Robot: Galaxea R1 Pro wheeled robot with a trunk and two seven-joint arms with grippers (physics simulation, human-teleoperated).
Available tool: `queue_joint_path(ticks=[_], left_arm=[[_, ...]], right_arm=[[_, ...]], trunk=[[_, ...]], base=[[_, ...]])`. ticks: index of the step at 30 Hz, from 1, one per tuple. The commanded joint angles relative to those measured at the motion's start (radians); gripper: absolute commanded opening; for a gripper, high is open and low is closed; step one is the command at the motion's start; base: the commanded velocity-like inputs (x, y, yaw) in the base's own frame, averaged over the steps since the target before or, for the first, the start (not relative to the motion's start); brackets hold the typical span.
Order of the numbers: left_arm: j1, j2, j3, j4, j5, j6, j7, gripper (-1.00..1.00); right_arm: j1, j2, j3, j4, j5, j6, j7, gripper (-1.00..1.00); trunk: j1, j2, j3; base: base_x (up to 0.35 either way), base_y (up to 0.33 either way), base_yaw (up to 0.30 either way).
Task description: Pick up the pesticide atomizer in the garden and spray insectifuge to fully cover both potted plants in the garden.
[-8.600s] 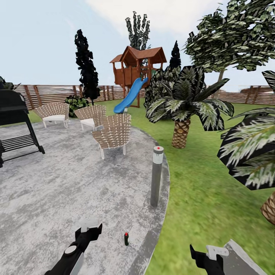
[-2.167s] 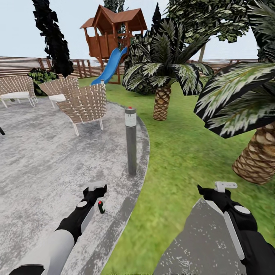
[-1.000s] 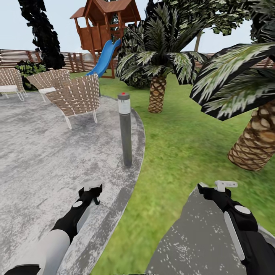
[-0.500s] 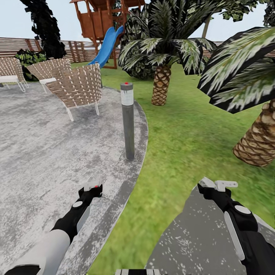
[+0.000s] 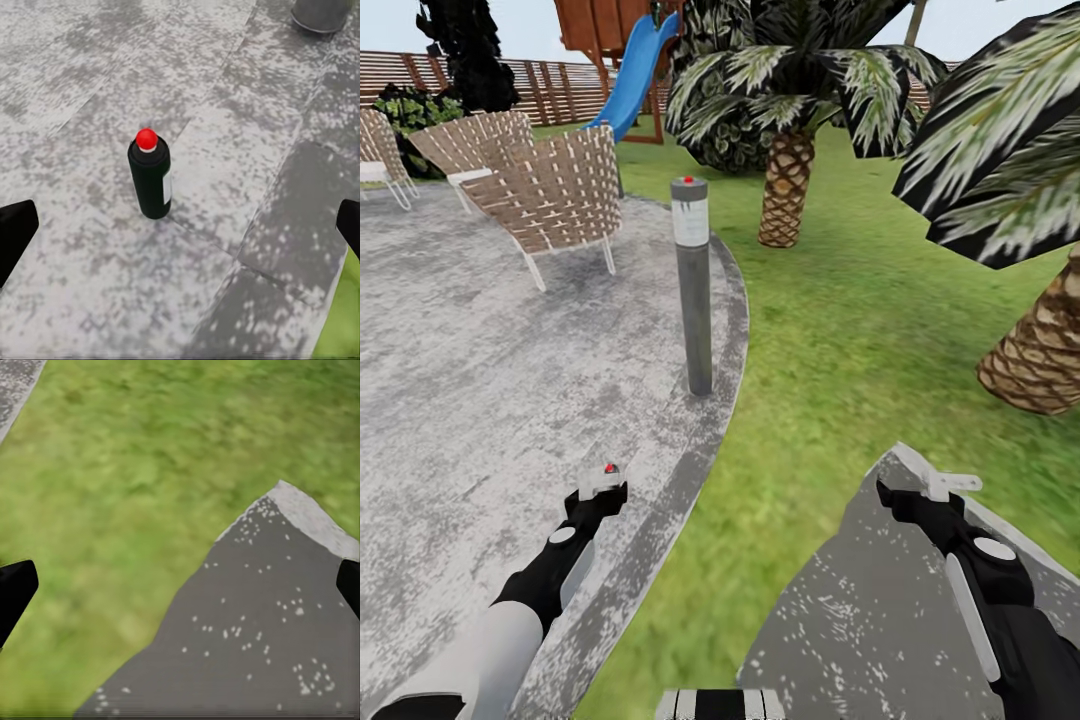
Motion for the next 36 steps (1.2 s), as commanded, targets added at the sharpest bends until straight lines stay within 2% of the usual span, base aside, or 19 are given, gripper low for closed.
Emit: queue_joint_path(ticks=[1, 11, 21, 36], left_arm=[[0.000, 0.000, -0.002, 0.001, 0.008, -0.003, 0.002, 1.00], [-0.002, 0.003, -0.001, -0.004, 0.008, -0.004, 0.002, 1.00], [-0.002, 0.002, -0.002, -0.082, 0.010, -0.004, 0.002, 1.00], [-0.006, 0.003, -0.001, -0.097, 0.012, -0.022, 0.002, 1.00]], right_arm=[[0.000, 0.000, -0.001, -0.001, -0.003, 0.005, 0.004, 1.00], [0.000, -0.001, 0.000, 0.000, -0.003, 0.003, 0.004, 1.00], [0.000, -0.001, 0.000, -0.004, -0.004, 0.001, 0.007, 1.00], [-0.001, 0.002, 0.002, -0.043, -0.008, 0.001, 0.008, 1.00]], trunk=[[0.000, -0.001, -0.006], [0.005, -0.003, -0.051], [0.009, -0.005, -0.100], [0.016, -0.009, -0.161]], base=[[0.000, 0.000, 0.000], [0.000, 0.000, 0.000], [0.000, 0.000, 0.000], [0.000, 0.000, 0.000]])
